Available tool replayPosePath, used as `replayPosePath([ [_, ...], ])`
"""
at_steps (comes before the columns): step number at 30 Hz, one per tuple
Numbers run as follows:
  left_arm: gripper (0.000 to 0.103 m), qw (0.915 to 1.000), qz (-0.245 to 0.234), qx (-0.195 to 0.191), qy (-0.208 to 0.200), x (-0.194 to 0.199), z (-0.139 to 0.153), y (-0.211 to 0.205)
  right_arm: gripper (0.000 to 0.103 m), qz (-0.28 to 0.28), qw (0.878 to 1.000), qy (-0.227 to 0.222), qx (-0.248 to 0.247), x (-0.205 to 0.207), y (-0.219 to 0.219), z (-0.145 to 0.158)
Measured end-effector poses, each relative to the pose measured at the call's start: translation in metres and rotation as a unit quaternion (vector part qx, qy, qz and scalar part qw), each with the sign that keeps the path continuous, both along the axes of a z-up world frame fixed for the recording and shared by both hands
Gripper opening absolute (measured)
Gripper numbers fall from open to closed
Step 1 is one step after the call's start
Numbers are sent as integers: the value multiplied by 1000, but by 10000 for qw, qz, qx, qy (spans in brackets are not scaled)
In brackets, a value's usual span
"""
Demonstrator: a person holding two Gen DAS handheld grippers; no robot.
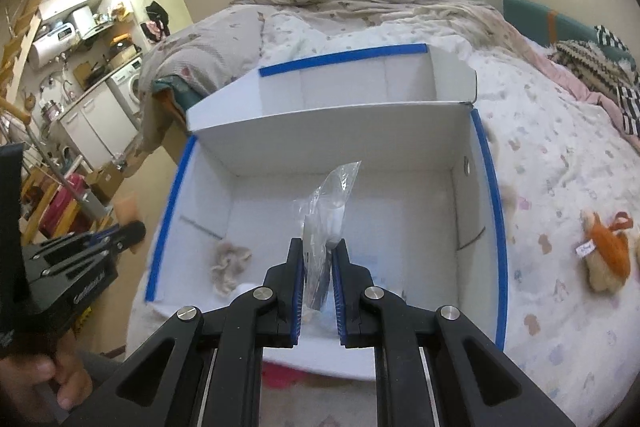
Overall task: Organize soft objects
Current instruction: 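Lift the foam piece and plastic bag and carry both over the box, then open both tools to drop the foam piece and bag into the box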
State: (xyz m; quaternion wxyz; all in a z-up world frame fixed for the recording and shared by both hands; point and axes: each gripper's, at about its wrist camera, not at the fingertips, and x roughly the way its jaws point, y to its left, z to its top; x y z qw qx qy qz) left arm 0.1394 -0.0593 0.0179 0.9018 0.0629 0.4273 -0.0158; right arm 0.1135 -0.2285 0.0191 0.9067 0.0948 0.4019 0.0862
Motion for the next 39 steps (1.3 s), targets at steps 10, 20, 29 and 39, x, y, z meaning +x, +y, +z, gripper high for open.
replayPosePath([
  [10, 4, 9998, -99, 5, 173, 34, -36, -17, 15, -149, 9956, 590, 714, 39, -25, -42],
  [20, 4, 9979, -194, -30, 615, 46, -69, -16, 15, -116, 9933, 1142, 93, 52, -11, -78],
  [29, 5, 9968, -378, -72, 694, 42, -71, -23, 15, 103, 9924, 1141, -448, 52, 6, -81],
  [39, 5, 9971, -260, -42, 709, 41, -71, -18, 15, 20, 9909, 1245, -521, 53, 5, -87],
])
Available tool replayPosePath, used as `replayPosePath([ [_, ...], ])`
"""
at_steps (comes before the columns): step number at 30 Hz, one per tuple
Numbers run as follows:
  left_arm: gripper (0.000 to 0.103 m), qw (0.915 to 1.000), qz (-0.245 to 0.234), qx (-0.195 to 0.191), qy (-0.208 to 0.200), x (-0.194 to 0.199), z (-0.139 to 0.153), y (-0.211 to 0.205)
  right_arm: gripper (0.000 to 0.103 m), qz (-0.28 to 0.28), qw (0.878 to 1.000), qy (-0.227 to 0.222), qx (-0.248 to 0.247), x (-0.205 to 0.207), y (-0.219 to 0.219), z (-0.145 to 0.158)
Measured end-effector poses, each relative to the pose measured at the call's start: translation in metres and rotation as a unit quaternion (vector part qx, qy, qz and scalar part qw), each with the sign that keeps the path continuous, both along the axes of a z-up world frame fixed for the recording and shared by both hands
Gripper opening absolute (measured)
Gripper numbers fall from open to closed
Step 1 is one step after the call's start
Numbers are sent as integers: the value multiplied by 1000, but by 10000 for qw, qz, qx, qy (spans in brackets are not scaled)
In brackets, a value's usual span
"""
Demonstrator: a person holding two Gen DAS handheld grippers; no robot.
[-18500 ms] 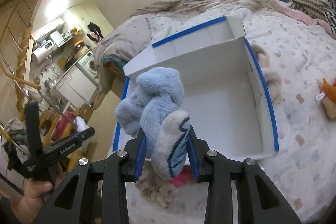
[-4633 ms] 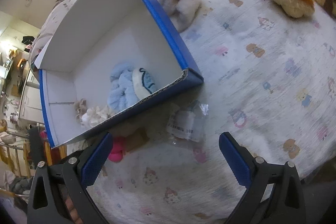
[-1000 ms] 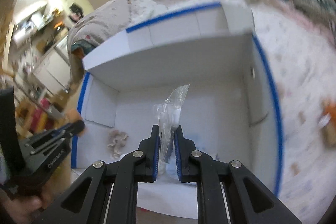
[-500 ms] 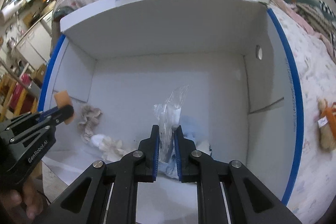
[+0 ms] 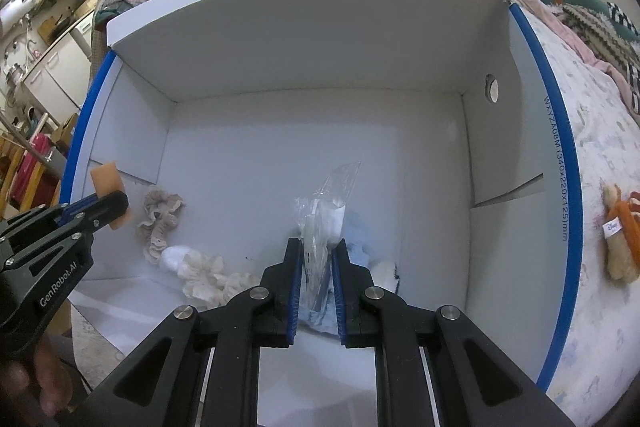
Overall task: Organize soft objects
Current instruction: 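Open both tools to drop the foam piece and bag into the box, then withdraw both open tools from the box toward the pink toy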
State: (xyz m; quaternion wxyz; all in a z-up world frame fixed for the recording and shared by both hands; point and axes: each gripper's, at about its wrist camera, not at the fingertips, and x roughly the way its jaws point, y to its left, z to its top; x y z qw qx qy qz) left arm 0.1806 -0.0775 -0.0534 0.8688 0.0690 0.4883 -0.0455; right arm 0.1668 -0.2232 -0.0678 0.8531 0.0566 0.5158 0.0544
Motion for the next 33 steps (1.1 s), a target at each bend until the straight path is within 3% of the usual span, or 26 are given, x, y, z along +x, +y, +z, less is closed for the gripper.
replayPosePath([
  [6, 8, 10000, 46, 46, -2, 0, 1, 1, 15, -10, 10000, -41, 34, -1, 0, 1],
  [11, 28, 9999, 73, 109, -45, 0, 5, 2, 16, -50, 9999, -125, 69, -2, -2, 4],
  [12, 35, 9998, 82, 130, -111, -1, 7, 2, 21, -74, 9998, -154, 89, -2, -2, 5],
  [14, 50, 9996, 68, 165, -199, -3, 10, 0, 43, -130, 9997, -191, 83, -2, -3, 7],
  [15, 58, 9995, 74, 173, -267, -4, 12, 1, 71, -152, 9996, -199, 117, -2, -5, 7],
  [16, 60, 9992, 90, 185, -346, -5, 14, 1, 81, -176, 9994, -208, 199, -2, -6, 7],
  [21, 67, 9987, 56, 195, -476, -7, 20, 0, 84, -319, 9977, -392, 447, -2, -13, 14],
  [24, 68, 9985, 37, 249, -494, -8, 20, -2, 90, -375, 9971, -443, 485, -2, -16, 16],
  [33, 68, 9984, 98, 247, -504, -9, 21, -2, 91, -389, 9972, -450, 455, 0, -13, 17],
])
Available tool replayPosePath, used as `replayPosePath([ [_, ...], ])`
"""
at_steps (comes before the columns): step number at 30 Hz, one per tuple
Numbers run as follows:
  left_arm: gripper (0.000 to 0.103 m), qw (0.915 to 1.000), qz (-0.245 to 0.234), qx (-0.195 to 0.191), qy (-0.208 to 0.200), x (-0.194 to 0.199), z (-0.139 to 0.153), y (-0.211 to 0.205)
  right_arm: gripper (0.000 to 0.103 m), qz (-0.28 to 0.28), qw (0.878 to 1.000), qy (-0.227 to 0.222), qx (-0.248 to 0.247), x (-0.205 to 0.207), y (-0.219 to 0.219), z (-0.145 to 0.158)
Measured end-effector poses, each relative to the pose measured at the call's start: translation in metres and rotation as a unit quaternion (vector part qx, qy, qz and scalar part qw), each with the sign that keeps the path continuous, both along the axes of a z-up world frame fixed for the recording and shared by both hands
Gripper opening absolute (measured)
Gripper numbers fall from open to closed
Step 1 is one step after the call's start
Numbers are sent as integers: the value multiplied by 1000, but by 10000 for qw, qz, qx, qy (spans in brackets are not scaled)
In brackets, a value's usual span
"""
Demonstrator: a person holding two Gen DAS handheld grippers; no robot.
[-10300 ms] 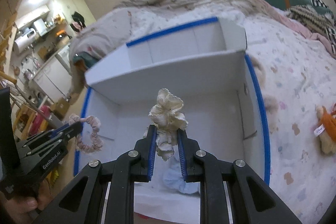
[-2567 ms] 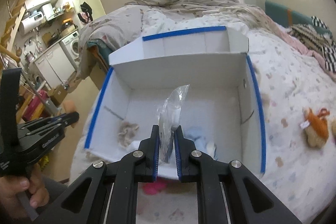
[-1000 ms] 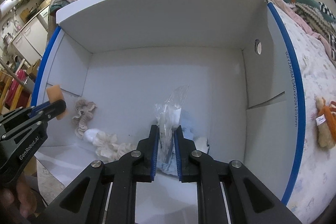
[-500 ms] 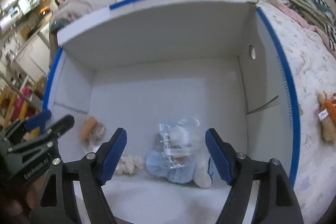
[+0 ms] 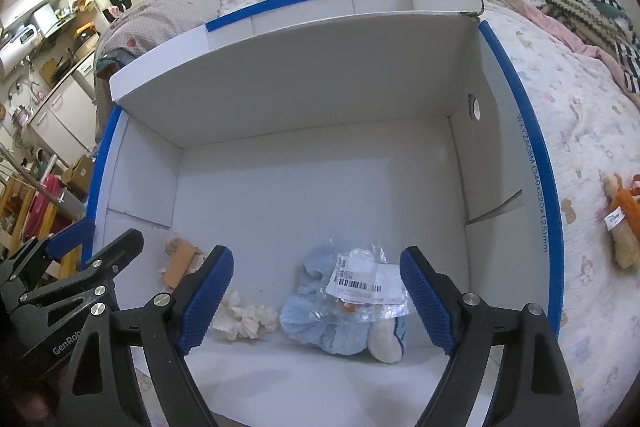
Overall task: Organize soft objects
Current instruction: 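Withdraw both open tools from the box toward the pink toy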
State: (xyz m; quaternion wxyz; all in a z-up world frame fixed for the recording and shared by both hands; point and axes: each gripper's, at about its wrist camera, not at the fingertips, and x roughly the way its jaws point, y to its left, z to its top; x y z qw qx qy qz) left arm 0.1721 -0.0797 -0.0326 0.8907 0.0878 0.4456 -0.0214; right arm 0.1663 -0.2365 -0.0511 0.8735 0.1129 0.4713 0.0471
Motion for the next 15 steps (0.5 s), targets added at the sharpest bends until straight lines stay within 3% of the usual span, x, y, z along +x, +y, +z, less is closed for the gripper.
replayPosePath([
  [8, 68, 9997, 129, -207, 26, -2, 11, 7, 91, -72, 9999, -50, 144, -4, -5, 7],
  [15, 68, 10000, 67, -34, -52, -21, 37, 20, 91, -66, 9995, -149, 260, -15, -12, 18],
])
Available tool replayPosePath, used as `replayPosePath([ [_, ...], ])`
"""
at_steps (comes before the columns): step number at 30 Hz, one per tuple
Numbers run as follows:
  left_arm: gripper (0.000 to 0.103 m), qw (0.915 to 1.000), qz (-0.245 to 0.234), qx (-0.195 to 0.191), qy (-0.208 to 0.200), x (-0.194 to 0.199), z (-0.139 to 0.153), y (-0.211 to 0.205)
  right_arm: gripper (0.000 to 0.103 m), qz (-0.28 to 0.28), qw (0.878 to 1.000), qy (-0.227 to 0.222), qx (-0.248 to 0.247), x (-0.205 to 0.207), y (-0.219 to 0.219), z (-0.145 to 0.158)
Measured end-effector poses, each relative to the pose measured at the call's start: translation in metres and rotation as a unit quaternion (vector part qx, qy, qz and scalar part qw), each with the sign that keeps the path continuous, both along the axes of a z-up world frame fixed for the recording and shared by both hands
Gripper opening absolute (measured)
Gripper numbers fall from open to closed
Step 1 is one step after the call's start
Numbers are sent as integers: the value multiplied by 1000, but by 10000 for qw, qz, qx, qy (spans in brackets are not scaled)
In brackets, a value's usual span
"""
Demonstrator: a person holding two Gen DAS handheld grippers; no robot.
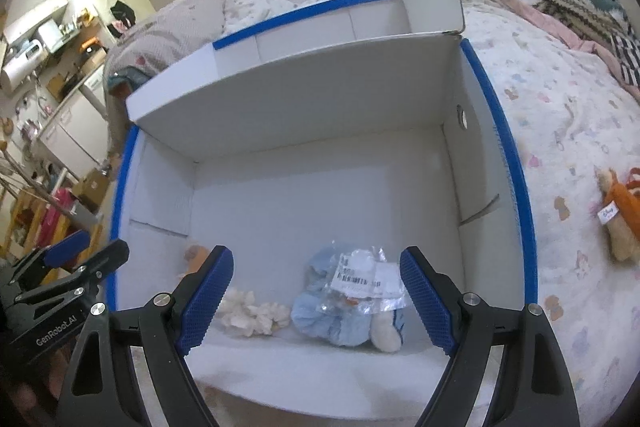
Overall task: Organize soft objects
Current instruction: 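Withdraw both open tools from the box toward the pink toy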
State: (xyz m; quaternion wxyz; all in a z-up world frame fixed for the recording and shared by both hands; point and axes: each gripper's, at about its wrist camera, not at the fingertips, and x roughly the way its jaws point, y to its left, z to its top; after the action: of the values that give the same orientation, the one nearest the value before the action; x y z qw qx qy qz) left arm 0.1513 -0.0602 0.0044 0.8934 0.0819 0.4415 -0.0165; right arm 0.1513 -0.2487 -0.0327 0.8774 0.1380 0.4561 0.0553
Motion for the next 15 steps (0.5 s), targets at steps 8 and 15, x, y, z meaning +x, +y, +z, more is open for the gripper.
replayPosePath([
  [8, 68, 9997, 230, -104, -24, -36, 8, 21, 91, 98, 9998, -146, -60, -32, 2, 16],
  [15, 68, 9988, 350, -296, 144, -66, -5, 29, 91, 61, 9999, -114, 48, -63, 0, 15],
])
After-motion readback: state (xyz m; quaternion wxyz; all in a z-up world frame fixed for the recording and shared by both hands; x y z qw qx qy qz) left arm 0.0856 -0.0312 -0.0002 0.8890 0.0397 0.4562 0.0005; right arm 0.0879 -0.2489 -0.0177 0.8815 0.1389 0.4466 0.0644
